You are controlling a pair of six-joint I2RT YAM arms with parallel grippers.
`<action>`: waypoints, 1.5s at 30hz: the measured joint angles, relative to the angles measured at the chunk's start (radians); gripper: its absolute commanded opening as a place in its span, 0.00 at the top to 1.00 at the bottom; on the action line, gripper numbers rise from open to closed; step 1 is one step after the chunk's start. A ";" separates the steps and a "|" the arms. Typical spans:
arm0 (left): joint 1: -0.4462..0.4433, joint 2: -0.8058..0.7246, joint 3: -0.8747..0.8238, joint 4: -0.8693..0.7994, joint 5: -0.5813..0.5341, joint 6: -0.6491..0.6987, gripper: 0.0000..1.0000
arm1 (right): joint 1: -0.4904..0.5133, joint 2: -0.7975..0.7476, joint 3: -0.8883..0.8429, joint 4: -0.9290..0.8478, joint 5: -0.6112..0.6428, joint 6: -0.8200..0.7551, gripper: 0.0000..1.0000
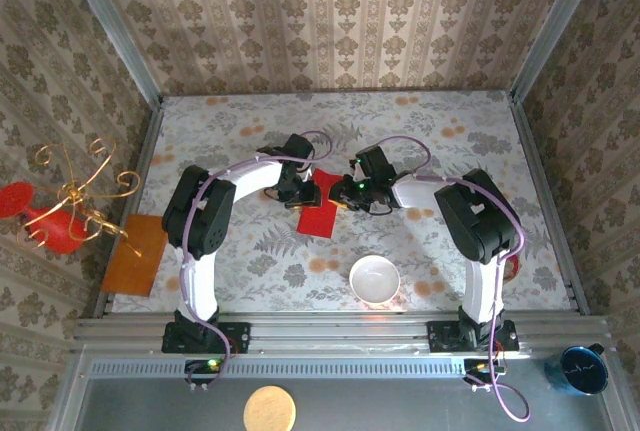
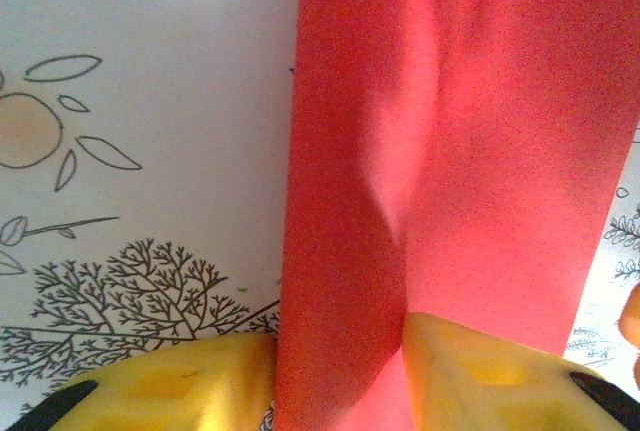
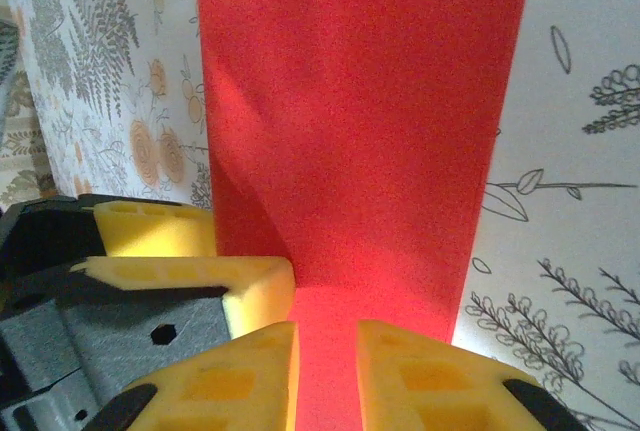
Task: Fold a paper plane with a square sheet of paper (pick it up from the middle)
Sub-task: Hold the square sheet of paper at the center of the table.
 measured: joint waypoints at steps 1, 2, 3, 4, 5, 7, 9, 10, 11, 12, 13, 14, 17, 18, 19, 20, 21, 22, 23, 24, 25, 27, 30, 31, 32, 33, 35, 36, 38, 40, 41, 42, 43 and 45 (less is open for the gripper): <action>0.000 0.000 0.000 0.000 0.000 0.000 0.57 | 0.000 0.007 0.002 0.000 -0.002 0.000 0.79; 0.000 0.000 0.000 0.000 0.000 0.000 0.57 | 0.002 0.013 0.004 -0.001 -0.002 0.000 0.79; 0.000 0.000 -0.001 0.000 0.000 0.000 0.57 | 0.003 0.019 0.006 -0.001 -0.002 0.000 0.80; 0.000 0.000 -0.001 0.000 0.000 0.000 0.57 | 0.003 0.025 0.009 -0.001 -0.002 0.000 0.80; 0.000 0.000 -0.001 0.000 0.000 0.000 0.57 | 0.003 0.031 0.013 -0.001 -0.003 0.000 0.81; 0.000 0.000 -0.001 0.000 0.000 0.000 0.57 | 0.003 0.041 0.019 -0.001 -0.005 0.001 0.81; 0.000 0.000 -0.001 0.000 0.000 0.000 0.57 | 0.003 0.051 0.028 -0.001 -0.011 0.001 0.82; 0.000 0.000 -0.001 0.000 0.000 0.000 0.57 | 0.003 0.056 0.031 -0.001 -0.014 0.001 0.82; 0.000 0.000 -0.001 0.000 0.000 0.000 0.57 | 0.003 0.060 0.032 -0.001 -0.017 0.000 0.82; 0.000 0.000 -0.002 0.000 0.000 0.000 0.57 | 0.003 0.063 0.034 -0.001 -0.018 0.001 0.83; 0.000 0.000 -0.002 0.000 0.000 0.000 0.57 | 0.004 0.066 0.034 -0.001 -0.018 0.000 0.83; 0.000 0.000 -0.002 0.000 0.000 0.000 0.57 | 0.004 0.069 0.034 -0.002 -0.018 0.000 0.83; 0.000 0.000 -0.002 0.000 0.000 0.000 0.57 | 0.004 0.072 0.034 -0.005 -0.019 0.000 0.84; 0.000 0.000 -0.003 0.001 0.000 0.000 0.57 | 0.004 0.072 0.035 -0.010 -0.018 -0.001 0.84; 0.000 0.000 -0.003 0.001 0.000 0.000 0.57 | 0.004 0.074 0.038 -0.017 -0.018 -0.004 0.85; 0.000 0.000 -0.003 0.001 0.000 0.000 0.57 | 0.004 0.074 0.042 -0.023 -0.017 -0.009 0.85; 0.000 0.000 -0.003 0.001 0.000 0.000 0.57 | 0.004 0.075 0.045 -0.034 -0.016 -0.016 0.85; 0.000 -0.002 -0.004 0.001 0.000 0.000 0.57 | 0.004 0.075 0.048 -0.047 -0.016 -0.024 0.85; 0.000 -0.004 -0.005 0.002 0.000 0.000 0.57 | 0.004 0.075 0.053 -0.059 -0.016 -0.031 0.85; 0.000 -0.013 -0.010 0.006 0.001 -0.003 0.57 | 0.004 0.076 0.059 -0.074 -0.016 -0.044 0.85; 0.001 -0.028 -0.016 0.017 0.002 -0.004 0.57 | 0.004 0.079 0.067 -0.092 -0.016 -0.056 0.85; 0.005 -0.053 -0.036 0.040 0.012 -0.016 0.56 | 0.004 0.086 0.088 -0.135 -0.016 -0.087 0.86; 0.017 -0.083 -0.065 0.069 0.030 -0.039 0.55 | 0.003 0.102 0.131 -0.203 -0.019 -0.142 0.86; 0.023 -0.095 -0.072 0.069 0.031 -0.047 0.55 | 0.002 0.108 0.147 -0.227 -0.021 -0.164 0.87; 0.029 -0.109 -0.080 0.069 0.031 -0.054 0.55 | 0.002 0.114 0.162 -0.250 -0.021 -0.183 0.87; 0.039 -0.128 -0.086 0.068 0.030 -0.061 0.55 | 0.002 0.122 0.181 -0.277 -0.023 -0.209 0.87; 0.062 -0.177 -0.090 0.070 0.027 -0.076 0.56 | -0.002 0.137 0.218 -0.330 -0.026 -0.256 0.87; 0.072 -0.204 -0.090 0.071 0.027 -0.080 0.56 | -0.002 0.144 0.237 -0.354 -0.028 -0.280 0.88; 0.085 -0.247 -0.090 0.085 0.034 -0.087 0.58 | -0.003 0.156 0.265 -0.395 -0.031 -0.318 0.88; 0.084 -0.272 -0.090 0.104 0.060 -0.095 0.62 | -0.003 0.165 0.285 -0.423 -0.033 -0.348 0.88; 0.079 -0.273 -0.090 0.112 0.075 -0.101 0.65 | -0.003 0.168 0.291 -0.431 -0.034 -0.359 0.88; 0.072 -0.270 -0.090 0.122 0.097 -0.108 0.67 | -0.005 0.170 0.295 -0.437 -0.036 -0.367 0.88; 0.065 -0.264 -0.090 0.128 0.116 -0.116 0.69 | -0.005 0.172 0.298 -0.441 -0.039 -0.372 0.88; 0.051 -0.244 -0.090 0.142 0.159 -0.131 0.73 | -0.005 0.175 0.303 -0.449 -0.044 -0.383 0.88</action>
